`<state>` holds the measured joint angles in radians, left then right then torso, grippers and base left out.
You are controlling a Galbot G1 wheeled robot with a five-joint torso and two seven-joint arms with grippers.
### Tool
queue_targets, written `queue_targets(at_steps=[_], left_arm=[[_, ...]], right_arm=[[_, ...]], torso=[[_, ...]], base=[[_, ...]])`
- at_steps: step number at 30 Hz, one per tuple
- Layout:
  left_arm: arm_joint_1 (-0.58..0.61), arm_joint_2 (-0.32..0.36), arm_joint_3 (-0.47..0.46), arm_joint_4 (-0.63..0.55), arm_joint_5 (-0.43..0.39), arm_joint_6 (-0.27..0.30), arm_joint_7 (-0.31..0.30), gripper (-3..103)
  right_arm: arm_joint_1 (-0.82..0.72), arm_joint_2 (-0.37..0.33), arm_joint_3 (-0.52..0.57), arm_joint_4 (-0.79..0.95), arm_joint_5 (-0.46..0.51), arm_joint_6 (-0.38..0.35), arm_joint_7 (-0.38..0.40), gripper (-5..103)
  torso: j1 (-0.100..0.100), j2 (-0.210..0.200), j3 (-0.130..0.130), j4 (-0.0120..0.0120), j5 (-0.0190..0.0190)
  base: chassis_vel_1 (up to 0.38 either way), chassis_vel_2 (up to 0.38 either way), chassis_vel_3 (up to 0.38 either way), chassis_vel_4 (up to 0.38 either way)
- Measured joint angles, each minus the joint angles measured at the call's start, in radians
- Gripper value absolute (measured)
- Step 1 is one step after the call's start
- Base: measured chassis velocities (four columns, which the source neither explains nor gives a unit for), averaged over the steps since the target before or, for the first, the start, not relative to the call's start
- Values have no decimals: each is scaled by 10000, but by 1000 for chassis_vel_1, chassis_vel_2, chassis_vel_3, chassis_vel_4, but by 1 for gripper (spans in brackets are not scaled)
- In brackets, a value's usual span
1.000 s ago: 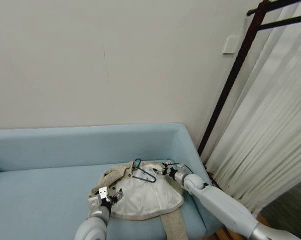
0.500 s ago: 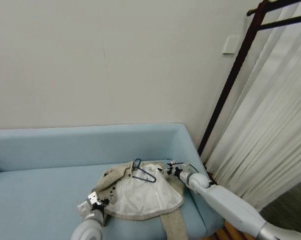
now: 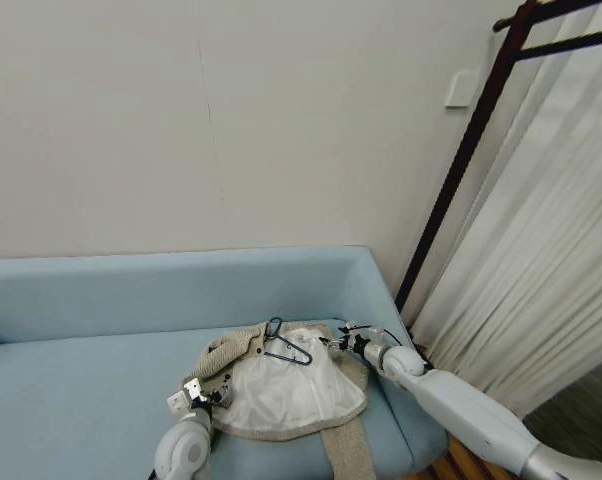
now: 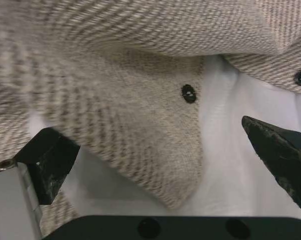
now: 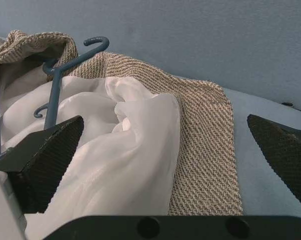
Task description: Pick up the clothes from the sofa and hang them on the clothes hanger.
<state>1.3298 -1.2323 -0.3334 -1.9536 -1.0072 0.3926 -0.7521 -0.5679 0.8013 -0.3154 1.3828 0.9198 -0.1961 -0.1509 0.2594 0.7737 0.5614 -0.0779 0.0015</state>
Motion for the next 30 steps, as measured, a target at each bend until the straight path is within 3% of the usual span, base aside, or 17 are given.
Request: queue_targets(at_steps=[3,8,9,15,17,20,22,26,30], left_arm=[[-28,-22,104,52,-3,-259,242,94],[-27,-36,239,54,1,-441,372,73],[-29,-39,248,79,6,-452,373,73],[-104,-41,350,333,79,-614,447,45],[-106,-46,359,338,93,-621,448,45],[-26,-71,473,324,337,-618,318,29],[-1,-74,500,307,374,-608,274,29],[73,-96,645,198,460,-564,111,7],[127,-92,738,29,509,-571,-13,1]], right_arm=[[1,0,-13,-29,-14,0,13,100],[-8,9,-29,-55,-79,0,155,100],[-19,14,-29,-63,-82,19,193,100],[15,-13,-1,-192,-27,107,327,100],[35,-23,4,-207,-4,109,401,100],[73,-36,10,-219,144,110,785,100],[74,-36,11,-219,175,110,839,100],[78,9,21,-229,307,113,1025,100],[69,44,26,-229,308,116,1150,100]], torso=[[0,0,0,0,0],[0,0,0,0,0],[0,0,0,0,0],[0,0,0,0,0],[0,0,0,-1,0],[0,0,0,0,0],[0,0,0,0,0],[0,0,0,0,0],[0,0,0,-1,0]], base=[[0,0,0,0],[0,0,0,0],[0,0,0,0],[0,0,0,0],[0,0,0,0],[0,0,0,0],[0,0,0,0],[0,0,0,0],[0,0,0,0]])
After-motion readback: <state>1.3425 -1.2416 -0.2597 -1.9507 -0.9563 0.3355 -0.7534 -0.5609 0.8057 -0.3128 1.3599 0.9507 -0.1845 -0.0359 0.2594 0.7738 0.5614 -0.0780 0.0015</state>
